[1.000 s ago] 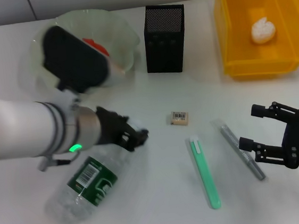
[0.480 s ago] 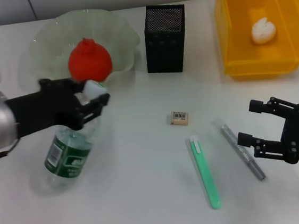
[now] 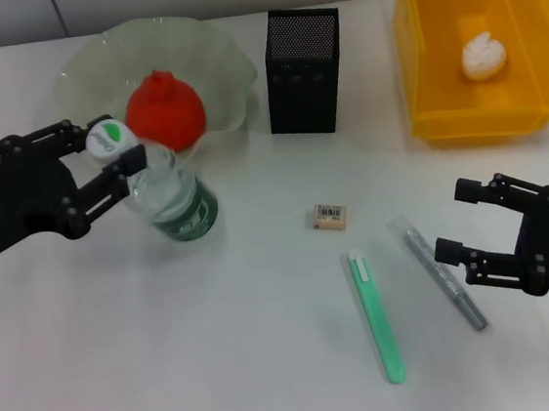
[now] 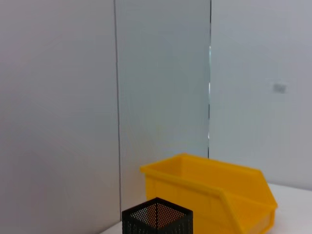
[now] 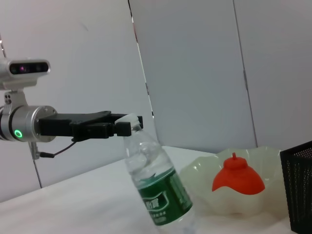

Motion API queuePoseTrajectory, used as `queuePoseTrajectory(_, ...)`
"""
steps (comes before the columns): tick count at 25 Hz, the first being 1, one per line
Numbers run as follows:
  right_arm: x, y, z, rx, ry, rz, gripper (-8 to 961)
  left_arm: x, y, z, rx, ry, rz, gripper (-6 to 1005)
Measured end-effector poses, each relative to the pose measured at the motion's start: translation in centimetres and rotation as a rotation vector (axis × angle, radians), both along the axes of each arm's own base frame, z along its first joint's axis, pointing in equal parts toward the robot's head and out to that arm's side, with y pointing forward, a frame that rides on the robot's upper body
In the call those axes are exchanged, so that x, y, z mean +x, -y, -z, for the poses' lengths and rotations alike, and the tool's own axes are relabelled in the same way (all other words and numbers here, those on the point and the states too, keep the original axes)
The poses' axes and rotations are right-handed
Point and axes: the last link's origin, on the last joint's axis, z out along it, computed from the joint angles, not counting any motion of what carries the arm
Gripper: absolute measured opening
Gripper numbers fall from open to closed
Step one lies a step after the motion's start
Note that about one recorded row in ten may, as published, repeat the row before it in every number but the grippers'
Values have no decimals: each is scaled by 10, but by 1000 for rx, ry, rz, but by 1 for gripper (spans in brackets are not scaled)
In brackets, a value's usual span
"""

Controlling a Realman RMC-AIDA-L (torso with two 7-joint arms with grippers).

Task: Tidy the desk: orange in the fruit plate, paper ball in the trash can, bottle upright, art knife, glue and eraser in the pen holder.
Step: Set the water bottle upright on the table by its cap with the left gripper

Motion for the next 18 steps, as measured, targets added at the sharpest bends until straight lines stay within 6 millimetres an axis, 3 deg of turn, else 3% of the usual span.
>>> queuePoseTrajectory(18, -5, -2, -2, -7, -6, -17, 834, -2, -8, 3, 19, 4, 28, 447)
